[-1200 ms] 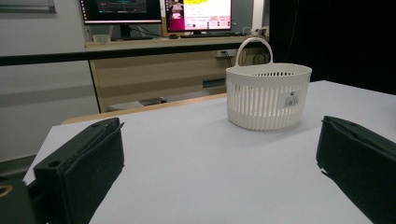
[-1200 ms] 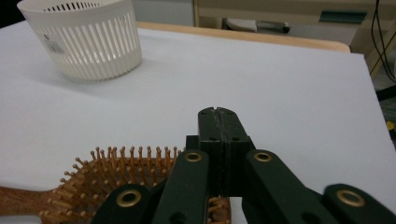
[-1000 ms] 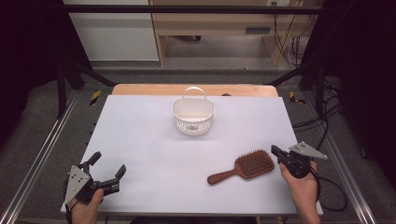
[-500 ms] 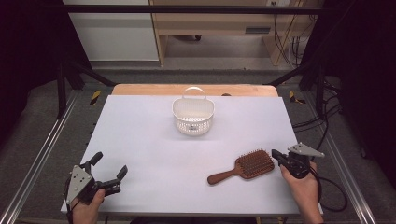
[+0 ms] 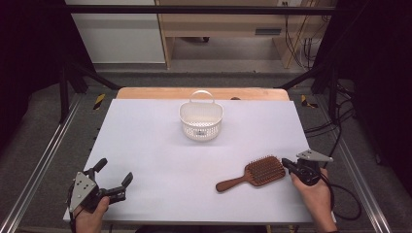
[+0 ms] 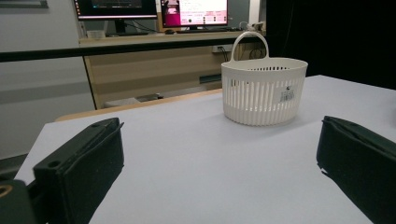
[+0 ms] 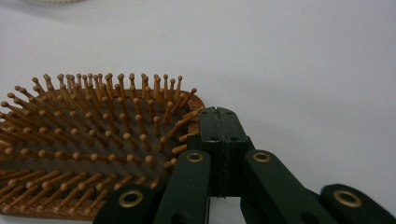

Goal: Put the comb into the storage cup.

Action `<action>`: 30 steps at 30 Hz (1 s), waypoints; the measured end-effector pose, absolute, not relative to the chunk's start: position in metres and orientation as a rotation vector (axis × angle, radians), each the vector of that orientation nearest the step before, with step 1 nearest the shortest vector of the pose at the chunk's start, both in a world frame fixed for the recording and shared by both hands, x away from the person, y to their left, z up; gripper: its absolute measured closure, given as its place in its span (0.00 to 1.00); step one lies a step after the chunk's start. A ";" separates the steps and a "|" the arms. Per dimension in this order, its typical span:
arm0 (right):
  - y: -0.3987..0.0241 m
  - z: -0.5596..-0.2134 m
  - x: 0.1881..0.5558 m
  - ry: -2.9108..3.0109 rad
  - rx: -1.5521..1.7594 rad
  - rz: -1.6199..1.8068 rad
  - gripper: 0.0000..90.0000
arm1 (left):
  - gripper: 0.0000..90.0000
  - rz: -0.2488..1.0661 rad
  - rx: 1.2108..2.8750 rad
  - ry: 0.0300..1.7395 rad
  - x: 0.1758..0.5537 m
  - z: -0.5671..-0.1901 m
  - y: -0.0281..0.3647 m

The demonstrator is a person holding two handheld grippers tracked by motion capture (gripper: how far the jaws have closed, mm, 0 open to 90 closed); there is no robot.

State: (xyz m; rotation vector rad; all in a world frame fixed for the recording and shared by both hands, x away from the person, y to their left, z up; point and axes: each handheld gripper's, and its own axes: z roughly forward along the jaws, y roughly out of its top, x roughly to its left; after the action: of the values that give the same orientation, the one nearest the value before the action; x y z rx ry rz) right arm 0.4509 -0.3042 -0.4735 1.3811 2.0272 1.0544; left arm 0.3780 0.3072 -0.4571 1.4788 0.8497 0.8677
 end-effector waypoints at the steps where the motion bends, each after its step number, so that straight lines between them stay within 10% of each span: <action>1: -0.304 -0.473 0.451 2.029 1.380 1.056 1.00 | 0.01 0.868 1.479 0.850 0.378 -0.457 0.307; 30: -0.229 -0.472 0.433 2.109 1.309 1.046 1.00 | 0.01 0.873 1.482 0.860 0.378 -0.457 0.308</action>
State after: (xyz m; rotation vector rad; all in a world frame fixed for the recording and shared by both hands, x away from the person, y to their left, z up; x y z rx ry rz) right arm 0.4326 -0.2291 -0.4720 1.3086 2.1088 1.0462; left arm 0.3785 0.3082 -0.4571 1.4819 0.8599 0.8727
